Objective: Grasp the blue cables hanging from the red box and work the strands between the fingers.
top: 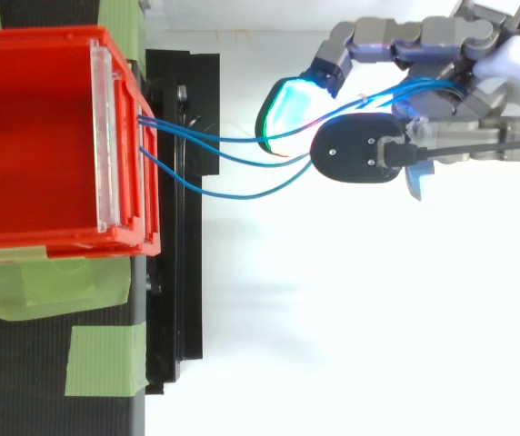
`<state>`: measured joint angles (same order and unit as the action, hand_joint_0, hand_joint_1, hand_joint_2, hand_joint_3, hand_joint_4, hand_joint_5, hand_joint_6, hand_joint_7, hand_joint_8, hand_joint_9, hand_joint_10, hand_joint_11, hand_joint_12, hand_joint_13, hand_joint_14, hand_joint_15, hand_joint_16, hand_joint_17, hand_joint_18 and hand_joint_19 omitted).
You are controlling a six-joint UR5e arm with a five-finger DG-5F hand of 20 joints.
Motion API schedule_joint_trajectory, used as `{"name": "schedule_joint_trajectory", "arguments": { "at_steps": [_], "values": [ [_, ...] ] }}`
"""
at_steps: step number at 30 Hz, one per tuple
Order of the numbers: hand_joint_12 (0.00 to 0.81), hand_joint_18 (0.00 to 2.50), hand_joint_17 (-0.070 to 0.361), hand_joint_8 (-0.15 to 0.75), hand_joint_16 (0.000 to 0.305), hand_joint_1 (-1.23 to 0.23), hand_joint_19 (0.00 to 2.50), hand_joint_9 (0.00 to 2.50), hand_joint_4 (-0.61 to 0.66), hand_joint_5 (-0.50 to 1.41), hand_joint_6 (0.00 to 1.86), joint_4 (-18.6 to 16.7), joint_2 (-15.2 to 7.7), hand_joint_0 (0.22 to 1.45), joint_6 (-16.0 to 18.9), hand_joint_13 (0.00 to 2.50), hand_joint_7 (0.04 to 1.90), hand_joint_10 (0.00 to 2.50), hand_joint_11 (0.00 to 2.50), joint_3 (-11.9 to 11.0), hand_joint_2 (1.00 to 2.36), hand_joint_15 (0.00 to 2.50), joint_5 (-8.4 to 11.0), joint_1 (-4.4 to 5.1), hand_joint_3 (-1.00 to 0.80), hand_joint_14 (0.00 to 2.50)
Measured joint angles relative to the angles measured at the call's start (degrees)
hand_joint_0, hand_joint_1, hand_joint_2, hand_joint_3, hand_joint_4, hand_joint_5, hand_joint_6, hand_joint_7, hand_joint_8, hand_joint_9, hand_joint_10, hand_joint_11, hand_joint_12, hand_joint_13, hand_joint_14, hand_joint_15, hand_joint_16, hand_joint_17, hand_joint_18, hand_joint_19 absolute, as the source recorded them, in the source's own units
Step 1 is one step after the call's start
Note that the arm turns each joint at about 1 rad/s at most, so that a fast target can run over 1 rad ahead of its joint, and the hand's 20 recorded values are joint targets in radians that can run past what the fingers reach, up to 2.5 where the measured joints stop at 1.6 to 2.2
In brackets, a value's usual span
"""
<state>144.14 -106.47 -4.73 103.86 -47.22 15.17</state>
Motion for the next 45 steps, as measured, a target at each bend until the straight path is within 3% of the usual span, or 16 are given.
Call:
{"name": "schedule_joint_trajectory", "arguments": {
  "at_steps": [2, 5, 8, 10, 11, 12, 13, 14, 16, 17, 20, 25, 30, 36, 40, 45],
  "values": [
    [0.586, 2.50, 0.191, 0.478, 0.255, -0.69, 0.58, 1.74, 0.37, 0.55, 0.02, 0.00, 0.00, 0.85, 0.86, 1.94, 1.07, 2.50, 2.50, 0.00, 1.01, 1.60, 0.39, 0.08, -0.15, 2.50],
    [0.586, 2.50, 0.191, 0.478, 0.255, -0.69, 0.58, 1.74, 0.22, 0.52, 0.02, 0.06, -0.02, 1.17, 2.12, 1.94, 1.18, 2.50, 2.50, 0.01, 1.01, 1.60, 0.94, 0.18, 0.15, 2.50],
    [0.586, 2.50, 0.191, 0.478, 0.255, -0.67, 0.58, 1.74, 0.19, 0.58, 0.02, 0.34, -0.01, 1.23, 2.53, 1.94, 1.25, 2.50, 2.50, 0.01, 1.01, 1.60, 1.10, 0.25, 0.25, 2.50],
    [0.586, 2.50, 0.191, 0.478, 0.255, -0.70, 0.58, 1.74, 0.24, 0.60, 0.02, 0.63, 0.00, 1.10, 2.65, 1.94, 1.18, 2.50, 2.50, 0.01, 1.00, 1.60, 1.14, 0.30, 0.22, 2.50],
    [0.586, 2.50, 0.191, 0.478, 0.255, -0.68, 0.58, 1.74, 0.32, 0.58, 0.02, 0.71, 0.00, 0.91, 2.67, 1.94, 1.10, 2.50, 2.50, 0.02, 1.13, 1.60, 1.15, 0.31, 0.08, 2.50],
    [0.586, 2.50, 0.191, 0.478, 0.255, -0.64, 0.58, 1.74, 0.39, 0.55, 0.02, 0.76, 0.00, 0.81, 2.68, 1.94, 1.01, 2.50, 2.50, 0.01, 1.01, 1.60, 1.15, 0.34, -0.25, 2.50],
    [0.586, 2.50, 0.191, 0.478, 0.255, -0.62, 0.58, 1.74, 0.38, 0.54, 0.02, 0.81, 0.00, 0.79, 2.68, 1.94, 0.99, 2.50, 2.50, 0.00, 1.01, 1.60, 1.16, 0.38, -0.33, 2.50],
    [0.586, 2.50, 0.191, 0.478, 0.255, -0.61, 0.58, 1.74, 0.38, 0.53, 0.02, 0.84, 0.00, 0.79, 2.67, 1.94, 0.97, 2.50, 2.50, 0.00, 1.01, 1.60, 1.16, 0.40, -0.40, 2.50],
    [0.586, 2.50, 0.191, 0.478, 0.255, -0.67, 0.58, 1.74, 0.36, 0.47, 0.02, 0.86, 0.02, 0.91, 2.64, 1.94, 0.93, 2.50, 2.50, 0.01, 1.01, 1.60, 1.17, 0.44, -0.19, 2.50],
    [0.586, 2.50, 0.191, 0.478, 0.255, -0.69, 0.58, 1.74, 0.33, 0.44, 0.02, 0.86, 0.02, 1.08, 2.61, 1.94, 0.93, 2.50, 2.50, 0.01, 1.01, 1.60, 1.16, 0.45, 0.04, 2.50],
    [0.586, 2.50, 0.191, 0.478, 0.255, -0.67, 0.58, 1.74, 0.29, 0.50, 0.02, 0.85, 0.01, 1.21, 2.53, 1.94, 0.92, 2.50, 2.50, 0.00, 1.01, 1.60, 1.17, 0.52, 0.11, 2.50],
    [0.586, 2.50, 0.191, 0.478, 0.255, -0.69, 0.58, 1.74, 0.31, 0.51, 0.02, 0.79, 0.02, 1.11, 2.45, 1.94, 0.87, 2.50, 2.50, 0.00, 1.01, 1.60, 1.17, 0.55, 0.11, 2.50],
    [0.586, 2.50, 0.191, 0.478, 0.255, -0.70, 0.58, 1.74, 0.32, 0.40, 0.01, 0.77, 0.03, 0.94, 2.44, 1.94, 0.83, 2.50, 2.50, 0.00, 1.01, 1.60, 1.16, 0.58, -0.20, 2.50],
    [0.586, 2.50, 0.191, 0.478, 0.255, -0.72, 0.58, 1.74, 0.29, 0.34, 0.02, 0.73, 0.02, 1.03, 2.44, 1.94, 1.01, 2.50, 2.50, 0.01, 1.02, 1.60, 1.17, 0.63, -0.21, 2.50],
    [0.586, 2.50, 0.191, 0.478, 0.255, -0.73, 0.58, 1.74, 0.27, 0.31, 0.02, 0.71, 0.02, 0.89, 2.44, 1.94, 1.09, 2.50, 2.50, -0.01, 1.02, 1.60, 1.16, 0.64, -0.39, 2.50],
    [0.586, 2.50, 0.191, 0.478, 0.255, -0.75, 0.58, 1.74, 0.26, 0.32, 0.02, 0.70, 0.01, 0.93, 2.44, 1.94, 1.21, 2.50, 2.50, -0.04, 1.02, 1.60, 1.16, 0.64, -0.40, 2.50]
  ]
}}
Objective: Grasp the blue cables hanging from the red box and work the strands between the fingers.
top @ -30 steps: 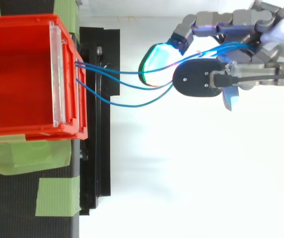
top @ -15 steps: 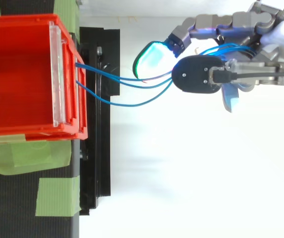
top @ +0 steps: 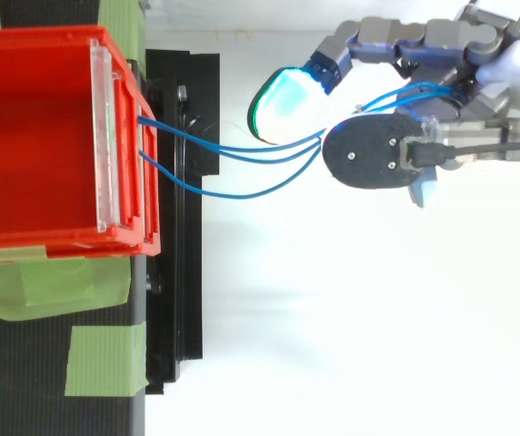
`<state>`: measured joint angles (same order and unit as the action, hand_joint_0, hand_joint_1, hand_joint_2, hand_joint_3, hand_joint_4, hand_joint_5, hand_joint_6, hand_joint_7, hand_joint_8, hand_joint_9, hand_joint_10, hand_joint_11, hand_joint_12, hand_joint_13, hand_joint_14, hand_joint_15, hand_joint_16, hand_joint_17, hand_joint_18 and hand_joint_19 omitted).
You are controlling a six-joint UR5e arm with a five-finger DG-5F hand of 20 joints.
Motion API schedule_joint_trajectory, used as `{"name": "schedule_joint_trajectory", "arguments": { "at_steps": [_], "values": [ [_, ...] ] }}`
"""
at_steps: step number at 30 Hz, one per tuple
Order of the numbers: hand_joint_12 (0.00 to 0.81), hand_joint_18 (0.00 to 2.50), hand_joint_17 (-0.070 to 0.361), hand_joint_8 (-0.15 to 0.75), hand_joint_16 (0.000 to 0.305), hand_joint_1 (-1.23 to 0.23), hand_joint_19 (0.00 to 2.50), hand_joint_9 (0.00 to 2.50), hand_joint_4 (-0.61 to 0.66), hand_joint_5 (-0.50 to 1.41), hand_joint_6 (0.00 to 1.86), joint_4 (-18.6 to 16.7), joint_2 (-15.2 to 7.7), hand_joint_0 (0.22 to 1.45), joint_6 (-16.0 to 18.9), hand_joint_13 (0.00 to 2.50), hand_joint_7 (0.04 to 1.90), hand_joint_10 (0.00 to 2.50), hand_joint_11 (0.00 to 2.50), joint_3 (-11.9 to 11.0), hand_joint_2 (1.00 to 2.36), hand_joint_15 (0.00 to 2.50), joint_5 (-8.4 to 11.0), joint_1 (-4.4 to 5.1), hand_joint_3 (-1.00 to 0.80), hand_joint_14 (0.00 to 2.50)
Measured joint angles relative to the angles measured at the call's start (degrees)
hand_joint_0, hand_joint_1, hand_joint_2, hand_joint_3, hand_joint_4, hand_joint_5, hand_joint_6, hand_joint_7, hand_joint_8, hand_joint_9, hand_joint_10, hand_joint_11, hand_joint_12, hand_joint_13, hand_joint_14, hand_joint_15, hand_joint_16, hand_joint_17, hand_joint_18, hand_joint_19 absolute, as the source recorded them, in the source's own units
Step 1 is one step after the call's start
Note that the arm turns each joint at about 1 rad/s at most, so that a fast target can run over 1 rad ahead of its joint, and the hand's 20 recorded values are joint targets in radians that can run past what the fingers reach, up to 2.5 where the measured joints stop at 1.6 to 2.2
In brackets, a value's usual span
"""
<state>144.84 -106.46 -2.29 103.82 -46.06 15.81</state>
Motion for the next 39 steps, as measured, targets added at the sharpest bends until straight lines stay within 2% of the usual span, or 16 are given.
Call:
{"name": "schedule_joint_trajectory", "arguments": {
  "at_steps": [7, 11, 16, 19, 23, 25, 27, 28, 29, 30, 33, 37, 39],
  "values": [
    [0.586, 2.50, 0.191, 0.478, 0.255, -0.78, 0.58, 1.74, 0.19, 0.32, 0.01, 0.02, -0.01, 1.04, 0.00, 1.94, 1.35, 2.50, 2.50, 0.02, 1.02, 1.60, 0.00, 0.01, -0.29, 2.50],
    [0.586, 2.50, 0.191, 0.478, 0.255, -0.72, 0.58, 1.74, 0.19, 0.39, 0.00, 0.01, 0.00, 1.10, 0.00, 1.94, 1.46, 2.50, 2.50, 0.03, 1.02, 1.60, 0.00, 0.01, -0.16, 2.50],
    [0.586, 2.50, 0.191, 0.478, 0.255, -0.66, 0.58, 1.74, 0.21, 0.45, 0.00, 0.13, 0.02, 1.10, 0.00, 1.94, 1.44, 2.50, 2.50, 0.04, 1.02, 1.60, 0.00, 0.01, -0.07, 2.50],
    [0.586, 2.50, 0.191, 0.478, 0.255, -0.64, 0.58, 1.74, 0.23, 0.50, 0.01, 0.16, 0.01, 1.19, 0.00, 1.94, 1.38, 2.50, 2.50, 0.02, 1.01, 1.60, 0.00, 0.01, 0.01, 2.50],
    [0.586, 2.50, 0.191, 0.478, 0.255, -0.66, 0.58, 1.74, 0.23, 0.55, 0.01, 0.17, 0.01, 1.25, 0.05, 1.94, 1.36, 2.50, 2.50, 0.02, 1.02, 1.60, 0.00, 0.01, 0.05, 2.50],
    [0.586, 2.50, 0.191, 0.478, 0.255, -0.66, 0.58, 1.74, 0.22, 0.58, 0.02, 0.17, 0.01, 1.23, 0.06, 1.94, 1.35, 2.50, 2.50, 0.00, 1.02, 1.60, 0.00, 0.01, 0.12, 2.50],
    [0.586, 2.50, 0.191, 0.478, 0.255, -0.73, 0.58, 1.74, 0.26, 0.59, 0.02, 0.12, 0.01, 1.05, 0.07, 1.94, 1.32, 2.50, 2.50, 0.01, 1.01, 1.60, 0.00, 0.01, 0.19, 2.50],
    [0.586, 2.50, 0.191, 0.478, 0.255, -0.74, 0.58, 1.74, 0.28, 0.58, 0.02, 0.09, 0.00, 0.98, 0.06, 1.94, 1.29, 2.50, 2.50, 0.02, 1.00, 1.60, 0.00, 0.01, 0.17, 2.50],
    [0.586, 2.50, 0.191, 0.478, 0.255, -0.74, 0.58, 1.74, 0.33, 0.58, 0.02, 0.06, 0.00, 0.89, 0.06, 1.94, 1.25, 2.50, 2.50, 0.02, 1.04, 1.60, 0.00, 0.01, 0.08, 2.50],
    [0.586, 2.50, 0.191, 0.478, 0.255, -0.69, 0.58, 1.74, 0.37, 0.57, 0.02, 0.04, -0.01, 0.81, 0.06, 1.94, 1.21, 2.50, 2.50, 0.02, 1.00, 1.60, 0.00, 0.01, -0.13, 2.50],
    [0.586, 2.50, 0.191, 0.478, 0.255, -0.68, 0.58, 1.74, 0.36, 0.52, 0.02, 0.01, 0.00, 0.81, 0.07, 1.94, 1.22, 2.50, 2.50, 0.02, 1.01, 1.60, 0.00, 0.01, -0.25, 2.50],
    [0.586, 2.50, 0.191, 0.478, 0.255, -0.69, 0.58, 1.74, 0.31, 0.41, 0.02, 0.00, -0.02, 0.82, 0.03, 1.94, 1.26, 2.50, 2.50, 0.03, 1.01, 1.60, 0.00, 0.02, -0.30, 2.50],
    [0.586, 2.50, 0.191, 0.478, 0.255, -0.73, 0.58, 1.74, 0.25, 0.27, 0.01, 0.00, -0.02, 0.81, 0.02, 1.94, 1.31, 2.50, 2.50, 0.04, 1.02, 1.60, 0.00, 0.04, -0.38, 2.50]
  ]
}}
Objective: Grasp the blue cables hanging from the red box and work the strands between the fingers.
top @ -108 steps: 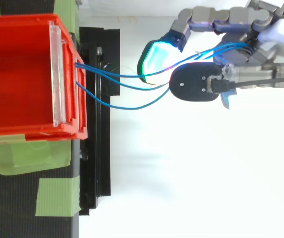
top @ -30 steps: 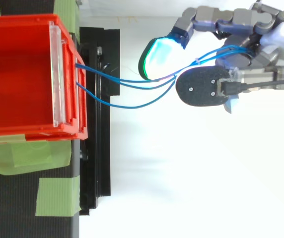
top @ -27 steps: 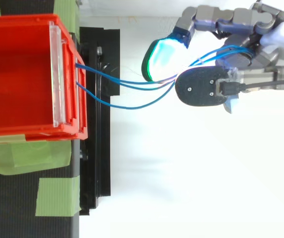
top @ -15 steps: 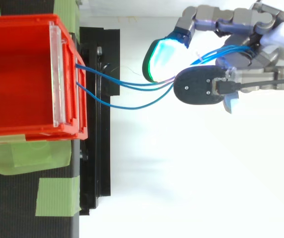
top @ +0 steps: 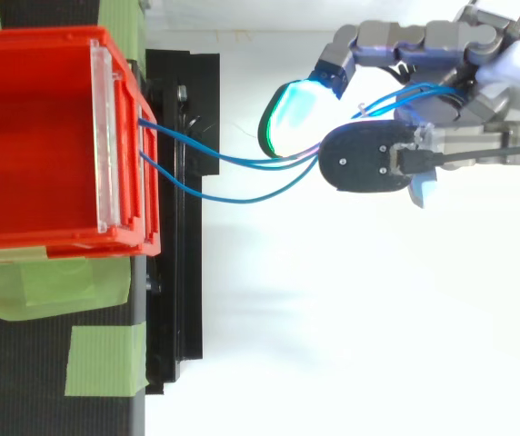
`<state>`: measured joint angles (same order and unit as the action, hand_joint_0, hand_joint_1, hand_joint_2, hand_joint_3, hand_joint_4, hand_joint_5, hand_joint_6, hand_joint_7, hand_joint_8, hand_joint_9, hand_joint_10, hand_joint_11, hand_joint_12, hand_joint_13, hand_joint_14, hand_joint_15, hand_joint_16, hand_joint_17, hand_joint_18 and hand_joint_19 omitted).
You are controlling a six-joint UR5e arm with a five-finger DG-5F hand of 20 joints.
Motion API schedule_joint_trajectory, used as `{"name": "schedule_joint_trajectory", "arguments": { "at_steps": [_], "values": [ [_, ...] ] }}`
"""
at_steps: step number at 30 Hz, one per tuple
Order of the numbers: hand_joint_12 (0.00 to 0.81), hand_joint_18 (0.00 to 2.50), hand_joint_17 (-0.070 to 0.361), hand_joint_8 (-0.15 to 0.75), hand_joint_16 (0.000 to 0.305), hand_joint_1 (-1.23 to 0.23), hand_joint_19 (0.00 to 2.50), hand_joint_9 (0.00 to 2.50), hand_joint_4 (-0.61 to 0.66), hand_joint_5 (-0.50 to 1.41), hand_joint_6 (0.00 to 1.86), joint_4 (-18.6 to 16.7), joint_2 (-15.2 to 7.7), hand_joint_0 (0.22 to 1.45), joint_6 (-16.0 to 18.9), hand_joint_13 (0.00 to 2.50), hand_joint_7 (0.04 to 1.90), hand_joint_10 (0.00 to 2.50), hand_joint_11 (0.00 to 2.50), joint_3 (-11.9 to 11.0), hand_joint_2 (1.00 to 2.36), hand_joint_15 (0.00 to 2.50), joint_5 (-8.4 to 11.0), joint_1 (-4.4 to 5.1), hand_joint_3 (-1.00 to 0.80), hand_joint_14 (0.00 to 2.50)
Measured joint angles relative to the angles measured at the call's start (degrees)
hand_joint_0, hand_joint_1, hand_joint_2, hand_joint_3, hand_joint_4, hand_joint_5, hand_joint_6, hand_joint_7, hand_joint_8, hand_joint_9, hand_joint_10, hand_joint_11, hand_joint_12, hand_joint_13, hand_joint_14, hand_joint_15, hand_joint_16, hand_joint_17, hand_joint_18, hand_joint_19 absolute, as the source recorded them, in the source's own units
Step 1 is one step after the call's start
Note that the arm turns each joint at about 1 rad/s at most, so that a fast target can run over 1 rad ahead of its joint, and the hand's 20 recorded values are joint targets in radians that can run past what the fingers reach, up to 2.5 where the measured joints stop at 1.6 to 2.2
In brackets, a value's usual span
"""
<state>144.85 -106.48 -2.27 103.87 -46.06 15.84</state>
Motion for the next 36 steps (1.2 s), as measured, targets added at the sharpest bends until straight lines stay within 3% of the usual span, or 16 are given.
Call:
{"name": "schedule_joint_trajectory", "arguments": {
  "at_steps": [5, 10, 17, 25, 36],
  "values": [
    [0.586, 2.50, 0.191, 0.478, 0.255, -0.82, 0.58, 1.74, 0.19, 0.13, 0.00, 0.00, 0.02, 0.91, -0.01, 1.94, 1.45, 2.50, 2.50, -0.03, 1.02, 1.60, 0.00, 0.03, -0.39, 2.50],
    [0.586, 2.50, 0.191, 0.478, 0.255, -0.83, 0.58, 1.74, 0.18, 0.05, 0.18, 0.00, 0.01, 0.96, -0.01, 1.94, 1.36, 2.50, 2.50, -0.04, 1.02, 1.60, 0.01, 0.12, -0.40, 2.50],
    [0.586, 2.50, 0.191, 0.478, 0.255, -0.83, 0.58, 1.74, 0.21, 0.04, 0.21, 0.06, 0.01, 0.89, 0.19, 1.94, 1.35, 2.50, 2.50, -0.01, 1.01, 1.60, 0.07, 0.12, -0.71, 2.50],
    [0.586, 2.50, 0.191, 0.478, 0.255, -0.87, 0.58, 1.74, 0.22, -0.01, 0.30, 0.09, 0.02, 0.92, 0.25, 1.94, 1.32, 2.50, 2.50, 0.00, 1.01, 1.60, 0.09, 0.13, -0.80, 2.50],
    [0.586, 2.50, 0.191, 0.478, 0.255, -0.86, 0.58, 1.74, 0.24, 0.03, 0.17, 0.20, -0.02, 0.89, 0.06, 1.94, 1.35, 2.50, 2.50, -0.01, 1.01, 1.60, 0.06, 0.14, -0.87, 2.50]
  ]
}}
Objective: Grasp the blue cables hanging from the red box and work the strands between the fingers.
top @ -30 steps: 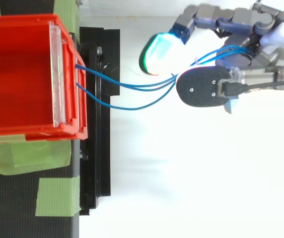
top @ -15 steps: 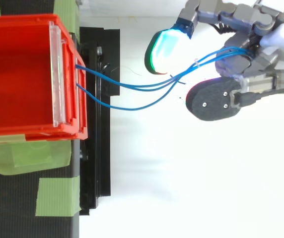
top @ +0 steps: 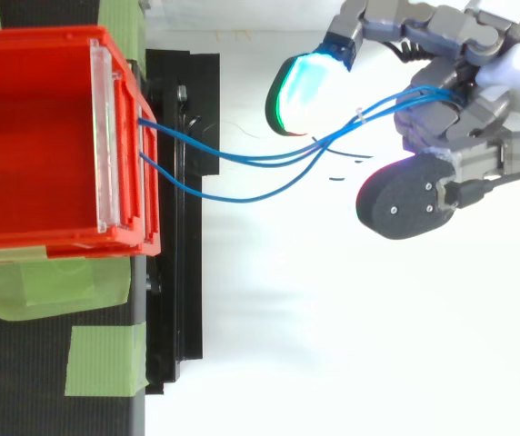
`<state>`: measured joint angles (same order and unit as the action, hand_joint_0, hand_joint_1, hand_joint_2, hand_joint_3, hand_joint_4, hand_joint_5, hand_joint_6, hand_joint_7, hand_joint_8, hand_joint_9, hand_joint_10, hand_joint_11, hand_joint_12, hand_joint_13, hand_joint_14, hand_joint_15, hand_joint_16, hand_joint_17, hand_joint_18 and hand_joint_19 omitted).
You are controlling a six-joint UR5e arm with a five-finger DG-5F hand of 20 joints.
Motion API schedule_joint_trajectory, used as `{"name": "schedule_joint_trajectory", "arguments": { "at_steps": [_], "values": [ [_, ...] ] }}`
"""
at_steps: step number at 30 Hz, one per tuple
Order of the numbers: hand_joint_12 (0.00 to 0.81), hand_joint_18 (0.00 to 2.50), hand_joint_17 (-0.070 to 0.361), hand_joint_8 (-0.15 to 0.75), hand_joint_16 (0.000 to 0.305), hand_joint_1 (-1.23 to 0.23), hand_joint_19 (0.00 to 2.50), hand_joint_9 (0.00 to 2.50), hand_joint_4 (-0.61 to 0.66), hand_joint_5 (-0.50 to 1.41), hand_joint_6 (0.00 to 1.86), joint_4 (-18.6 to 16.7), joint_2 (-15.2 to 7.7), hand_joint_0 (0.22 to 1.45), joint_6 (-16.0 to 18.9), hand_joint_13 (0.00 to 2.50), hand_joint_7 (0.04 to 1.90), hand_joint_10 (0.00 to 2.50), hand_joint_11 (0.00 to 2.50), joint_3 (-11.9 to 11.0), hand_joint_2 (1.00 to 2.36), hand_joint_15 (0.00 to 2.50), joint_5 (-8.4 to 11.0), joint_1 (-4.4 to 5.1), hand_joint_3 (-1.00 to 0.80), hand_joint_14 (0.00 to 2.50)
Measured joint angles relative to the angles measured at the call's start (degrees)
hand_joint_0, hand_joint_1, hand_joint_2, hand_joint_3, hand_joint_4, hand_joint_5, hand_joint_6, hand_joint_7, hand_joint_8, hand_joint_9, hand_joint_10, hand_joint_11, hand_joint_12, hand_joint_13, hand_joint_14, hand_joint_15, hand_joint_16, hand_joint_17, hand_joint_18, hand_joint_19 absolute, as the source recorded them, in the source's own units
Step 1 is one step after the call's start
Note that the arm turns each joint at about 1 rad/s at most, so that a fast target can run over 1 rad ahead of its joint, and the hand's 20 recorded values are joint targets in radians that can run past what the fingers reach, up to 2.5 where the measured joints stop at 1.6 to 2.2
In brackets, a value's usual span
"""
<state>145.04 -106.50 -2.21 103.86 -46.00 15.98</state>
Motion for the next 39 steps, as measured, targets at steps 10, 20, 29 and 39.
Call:
{"name": "schedule_joint_trajectory", "arguments": {
  "at_steps": [10, 20, 29, 39],
  "values": [
    [0.586, 2.50, 0.191, 0.478, 0.255, -0.84, 0.58, 1.74, 0.25, 0.05, 0.18, 1.06, 0.02, 0.90, -2.64, 1.94, 1.35, 2.50, 2.50, 0.01, 1.01, 1.60, 0.27, 0.01, -0.83, 2.50],
    [0.586, 2.50, 0.191, 0.478, 0.255, -0.80, 0.58, 1.74, 0.26, 0.11, 0.18, 0.71, 0.06, 0.90, -7.12, 1.94, 1.38, 2.50, 2.50, 0.01, 1.01, 1.60, 0.89, 0.01, -0.81, 2.50],
    [0.586, 2.50, 0.191, 0.478, 0.255, -0.79, 0.58, 1.74, 0.27, 0.10, 0.32, -0.41, 0.06, 0.94, -7.93, 1.94, 1.34, 2.50, 2.50, -0.05, 1.01, 1.60, 1.07, 0.53, -0.77, 2.50],
    [0.586, 2.50, 0.191, 0.478, 0.255, -0.79, 0.58, 1.74, 0.26, 0.09, 0.40, -0.90, 0.06, 0.98, -9.73, 1.94, 1.31, 2.50, 2.50, -0.06, 1.01, 1.60, 2.02, 1.86, -0.75, 2.50]
  ]
}}
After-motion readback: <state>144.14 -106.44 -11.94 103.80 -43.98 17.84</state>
